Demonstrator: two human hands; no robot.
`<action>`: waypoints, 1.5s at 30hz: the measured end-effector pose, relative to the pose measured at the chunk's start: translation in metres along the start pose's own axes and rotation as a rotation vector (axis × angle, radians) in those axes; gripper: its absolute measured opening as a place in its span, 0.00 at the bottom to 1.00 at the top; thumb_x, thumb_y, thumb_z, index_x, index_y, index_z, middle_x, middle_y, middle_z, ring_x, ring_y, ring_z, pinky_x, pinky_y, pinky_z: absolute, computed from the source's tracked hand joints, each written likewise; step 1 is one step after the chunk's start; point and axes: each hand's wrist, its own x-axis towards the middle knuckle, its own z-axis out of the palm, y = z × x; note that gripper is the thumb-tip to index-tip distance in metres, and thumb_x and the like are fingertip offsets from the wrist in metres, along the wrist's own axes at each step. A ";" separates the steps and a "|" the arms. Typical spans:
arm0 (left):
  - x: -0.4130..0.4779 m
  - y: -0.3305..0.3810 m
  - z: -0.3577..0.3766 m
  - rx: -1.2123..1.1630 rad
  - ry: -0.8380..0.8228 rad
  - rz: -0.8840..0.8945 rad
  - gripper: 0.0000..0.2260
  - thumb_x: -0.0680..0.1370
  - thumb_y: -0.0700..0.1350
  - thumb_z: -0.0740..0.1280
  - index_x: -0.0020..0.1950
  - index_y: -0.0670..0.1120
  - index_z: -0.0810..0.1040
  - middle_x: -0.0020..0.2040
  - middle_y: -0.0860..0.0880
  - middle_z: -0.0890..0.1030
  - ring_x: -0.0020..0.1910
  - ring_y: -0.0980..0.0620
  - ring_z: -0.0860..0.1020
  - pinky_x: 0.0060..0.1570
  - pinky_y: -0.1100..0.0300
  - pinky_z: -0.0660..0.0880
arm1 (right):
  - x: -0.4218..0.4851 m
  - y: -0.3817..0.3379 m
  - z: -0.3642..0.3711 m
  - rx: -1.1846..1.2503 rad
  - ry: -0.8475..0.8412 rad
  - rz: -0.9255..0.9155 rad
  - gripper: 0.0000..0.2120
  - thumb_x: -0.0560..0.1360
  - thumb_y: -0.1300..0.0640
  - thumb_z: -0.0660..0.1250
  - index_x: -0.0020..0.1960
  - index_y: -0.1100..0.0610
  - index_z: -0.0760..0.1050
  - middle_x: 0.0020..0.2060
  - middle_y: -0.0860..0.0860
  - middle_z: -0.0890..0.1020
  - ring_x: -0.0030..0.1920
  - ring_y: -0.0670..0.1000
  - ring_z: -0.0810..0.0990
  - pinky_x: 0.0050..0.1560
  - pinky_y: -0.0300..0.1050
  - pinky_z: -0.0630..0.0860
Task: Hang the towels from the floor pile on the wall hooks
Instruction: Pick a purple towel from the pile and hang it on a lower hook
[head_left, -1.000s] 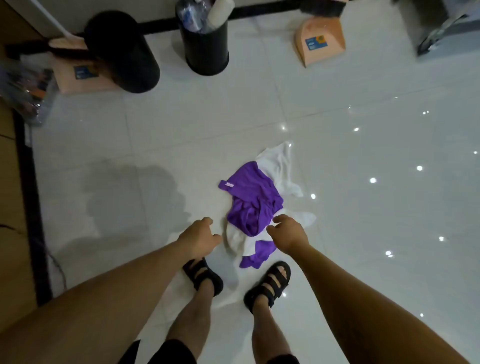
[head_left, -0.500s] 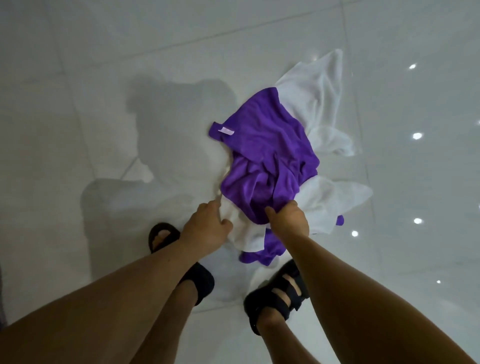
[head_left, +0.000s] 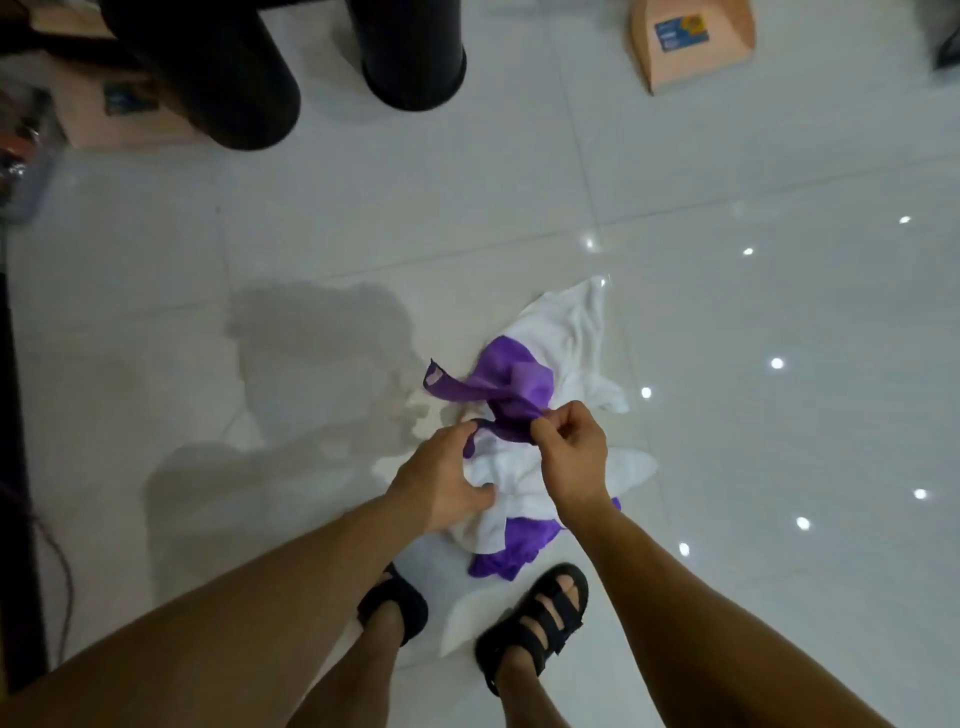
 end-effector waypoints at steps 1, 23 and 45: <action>-0.014 0.017 -0.016 -0.037 0.013 0.017 0.31 0.68 0.51 0.74 0.69 0.50 0.68 0.63 0.56 0.72 0.60 0.55 0.73 0.55 0.65 0.68 | -0.013 -0.029 -0.004 0.024 -0.006 -0.021 0.08 0.71 0.66 0.66 0.37 0.59 0.69 0.30 0.50 0.74 0.32 0.45 0.74 0.41 0.45 0.75; -0.328 0.271 -0.308 -0.937 0.238 0.163 0.05 0.68 0.35 0.62 0.39 0.43 0.75 0.33 0.45 0.75 0.36 0.46 0.75 0.38 0.59 0.72 | -0.201 -0.348 -0.062 -0.064 -0.230 0.070 0.22 0.75 0.39 0.63 0.56 0.57 0.75 0.46 0.53 0.78 0.45 0.54 0.76 0.49 0.50 0.74; -0.468 0.309 -0.392 -1.210 0.630 0.527 0.15 0.77 0.53 0.59 0.48 0.43 0.76 0.44 0.41 0.79 0.42 0.45 0.79 0.42 0.57 0.77 | -0.296 -0.468 -0.055 0.173 -0.723 0.025 0.07 0.76 0.56 0.63 0.44 0.58 0.78 0.39 0.56 0.83 0.40 0.55 0.79 0.41 0.48 0.75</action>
